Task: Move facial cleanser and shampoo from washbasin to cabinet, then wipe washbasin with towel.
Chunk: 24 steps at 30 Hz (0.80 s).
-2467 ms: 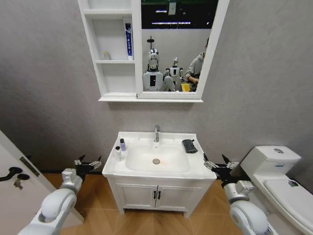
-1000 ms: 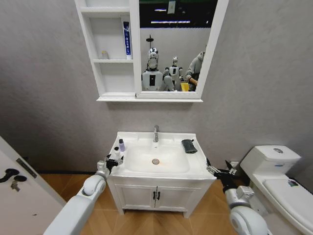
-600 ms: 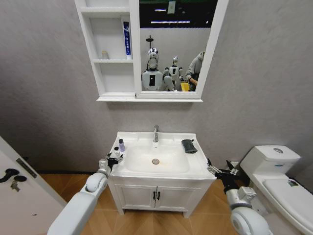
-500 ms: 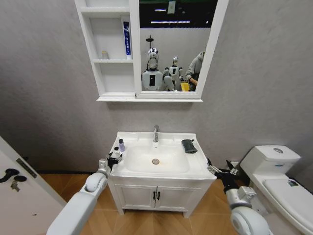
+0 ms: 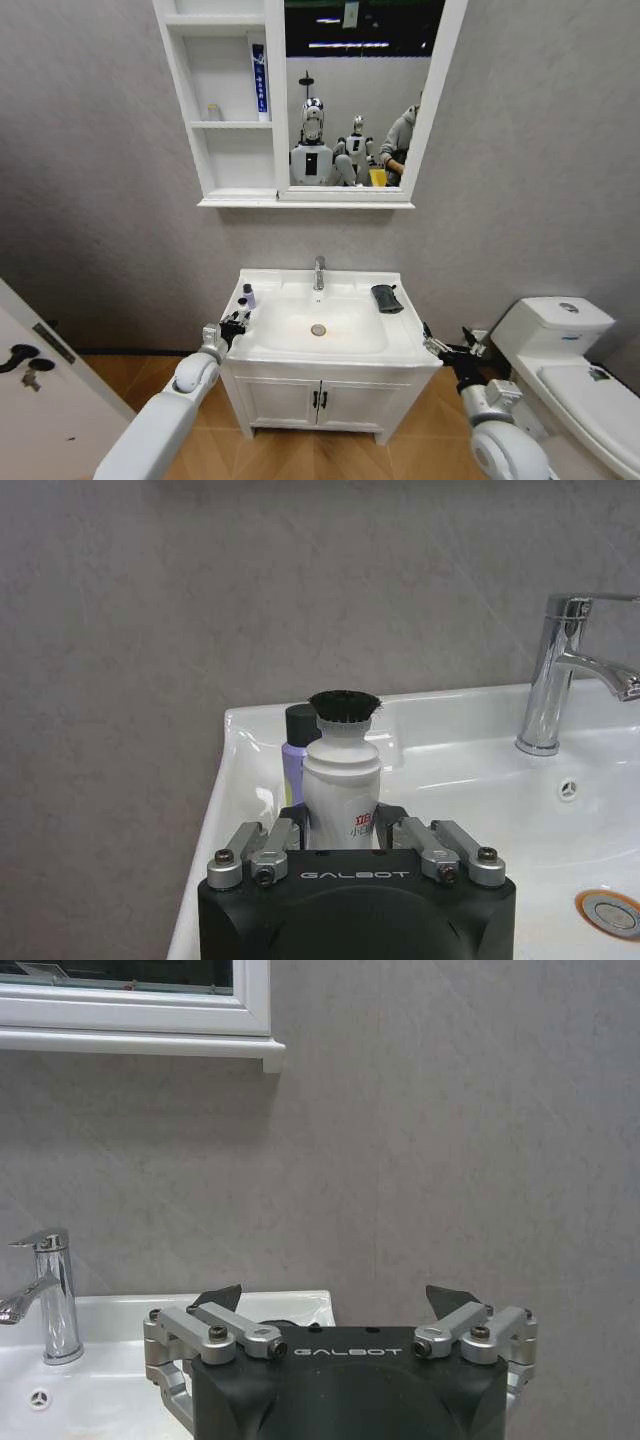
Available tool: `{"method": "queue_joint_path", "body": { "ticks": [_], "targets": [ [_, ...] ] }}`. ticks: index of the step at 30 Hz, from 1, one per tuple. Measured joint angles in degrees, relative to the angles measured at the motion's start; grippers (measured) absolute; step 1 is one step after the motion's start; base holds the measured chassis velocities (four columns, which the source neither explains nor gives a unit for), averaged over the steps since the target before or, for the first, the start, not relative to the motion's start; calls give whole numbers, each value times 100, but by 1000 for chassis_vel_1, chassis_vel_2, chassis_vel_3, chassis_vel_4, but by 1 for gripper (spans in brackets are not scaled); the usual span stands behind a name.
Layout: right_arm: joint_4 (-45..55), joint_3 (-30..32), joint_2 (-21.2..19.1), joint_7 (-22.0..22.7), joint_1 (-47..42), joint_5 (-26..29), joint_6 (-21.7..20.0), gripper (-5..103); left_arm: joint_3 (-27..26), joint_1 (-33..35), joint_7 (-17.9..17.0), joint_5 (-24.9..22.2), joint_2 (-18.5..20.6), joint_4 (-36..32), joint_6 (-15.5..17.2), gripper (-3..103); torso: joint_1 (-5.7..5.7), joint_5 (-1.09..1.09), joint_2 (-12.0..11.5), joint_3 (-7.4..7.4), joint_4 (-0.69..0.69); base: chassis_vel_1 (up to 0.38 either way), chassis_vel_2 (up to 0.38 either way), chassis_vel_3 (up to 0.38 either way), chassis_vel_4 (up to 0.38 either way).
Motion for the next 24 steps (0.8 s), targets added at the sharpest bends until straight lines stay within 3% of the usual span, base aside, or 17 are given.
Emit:
{"method": "queue_joint_path", "body": {
  "ticks": [7, 11, 13, 14, 17, 20, 22, 24],
  "targets": [
    [43, 16, -15, 1, 5, 16, 0, 100, -152, 1, -186, -242, 299, -500, 106, 35, 0, -1, 0, 0, 1, 0, 0, 0, 0],
    [64, 18, -14, 1, 10, 18, 0, 100, -235, -79, -445, -576, 721, -1038, 236, 35, 0, -2, 0, 0, -1, 0, 0, 0, 0],
    [80, 21, -14, 2, 7, 21, 0, 100, -280, -191, -613, -933, 1410, -1485, 357, 35, 0, 0, 0, 0, 0, 0, 0, 0, 0],
    [80, 21, -14, 2, 7, 21, 0, 100, -280, -191, -613, -933, 1410, -1485, 357, 35, 0, 0, 0, 0, 0, 0, 0, 0, 0],
    [80, 3, 2, 0, 23, 15, 0, 100, -347, -600, -805, -1564, 2130, -1836, 553, 34, -1, -1, 0, 0, 2, 0, 0, 0, 0],
    [80, -24, 7, -2, 38, 10, 0, 100, -346, -862, -905, -1839, 2364, -1911, 673, 34, 0, 0, 0, 0, 0, 0, 0, 0, 0],
    [87, -69, 15, -3, 81, 8, 0, 100, -117, -1589, -1112, -2438, 2864, -2003, 1019, 34, 0, 0, 0, 0, 0, 0, 0, 0, 0],
    [89, -79, 12, -6, 92, 9, -1, 100, 35, -1888, -1172, -2630, 2983, -2006, 1133, 34, 0, 0, 0, 0, 1, 0, 0, 0, 0]
  ]
}}
